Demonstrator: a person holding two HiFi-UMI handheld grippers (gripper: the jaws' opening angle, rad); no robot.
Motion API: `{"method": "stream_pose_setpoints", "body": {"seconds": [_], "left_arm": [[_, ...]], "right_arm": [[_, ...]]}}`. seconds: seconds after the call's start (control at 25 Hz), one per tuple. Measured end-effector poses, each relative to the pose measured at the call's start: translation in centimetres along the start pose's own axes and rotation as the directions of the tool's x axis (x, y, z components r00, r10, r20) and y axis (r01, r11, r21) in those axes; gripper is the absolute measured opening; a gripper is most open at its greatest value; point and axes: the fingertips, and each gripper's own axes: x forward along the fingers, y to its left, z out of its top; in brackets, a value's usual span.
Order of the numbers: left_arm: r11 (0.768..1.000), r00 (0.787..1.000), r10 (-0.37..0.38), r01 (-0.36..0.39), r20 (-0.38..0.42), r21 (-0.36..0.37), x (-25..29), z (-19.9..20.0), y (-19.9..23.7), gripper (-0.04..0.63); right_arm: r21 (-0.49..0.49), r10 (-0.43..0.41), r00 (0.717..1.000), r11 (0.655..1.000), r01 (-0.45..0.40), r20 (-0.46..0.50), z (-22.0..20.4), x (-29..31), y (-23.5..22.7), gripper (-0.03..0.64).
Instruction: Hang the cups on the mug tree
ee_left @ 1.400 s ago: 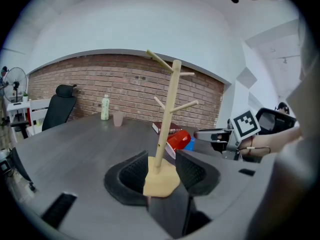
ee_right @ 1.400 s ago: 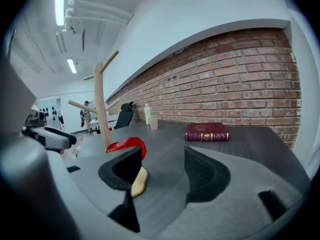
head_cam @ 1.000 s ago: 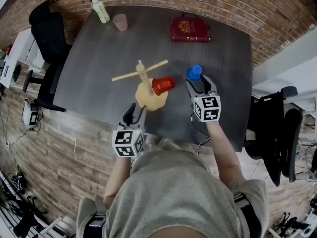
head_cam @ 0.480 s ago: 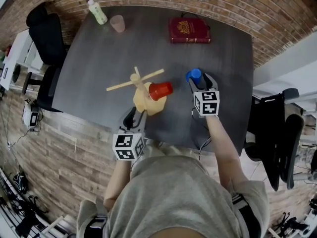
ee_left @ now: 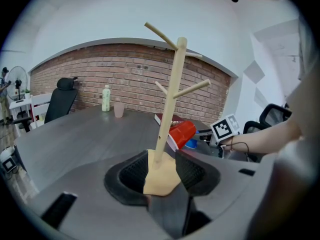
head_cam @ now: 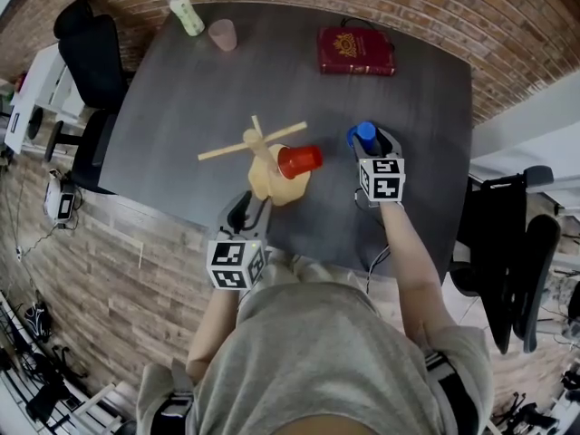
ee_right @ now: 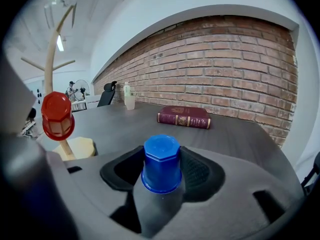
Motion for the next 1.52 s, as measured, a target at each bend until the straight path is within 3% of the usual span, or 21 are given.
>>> {"method": "stream_pose_setpoints", "body": {"seconds": [0.4,0.8,1.16,1.52], "left_arm": [[0.998,0.998,-0.052,0.05,0.024,0.048,-1.4,1.3,-0.5,0.164],[0.984,0.987,-0.16,0.158,0.027,0.088,-3.0,1.7,0.4,0.164],[0.964,0.97,-0.242,0.236,0.032,0.126,-5.3,2.4,2.4,0.163],[0.945,0.953,-0.301,0.295,0.023,0.144,-7.6,1.6,4.0,0.16]], "right_arm": [[-0.02,-0.017,0.999,1.0,0.017,0.04,1.9,-3.6,1.4,0.222],[-0.004,-0.089,0.985,0.996,0.091,0.15,6.0,-10.0,3.6,0.222],[0.02,-0.153,0.961,0.988,0.152,0.231,9.7,-15.8,7.5,0.222],[0.016,-0.162,0.929,0.986,0.166,0.334,13.9,-21.1,13.5,0.222]]}}
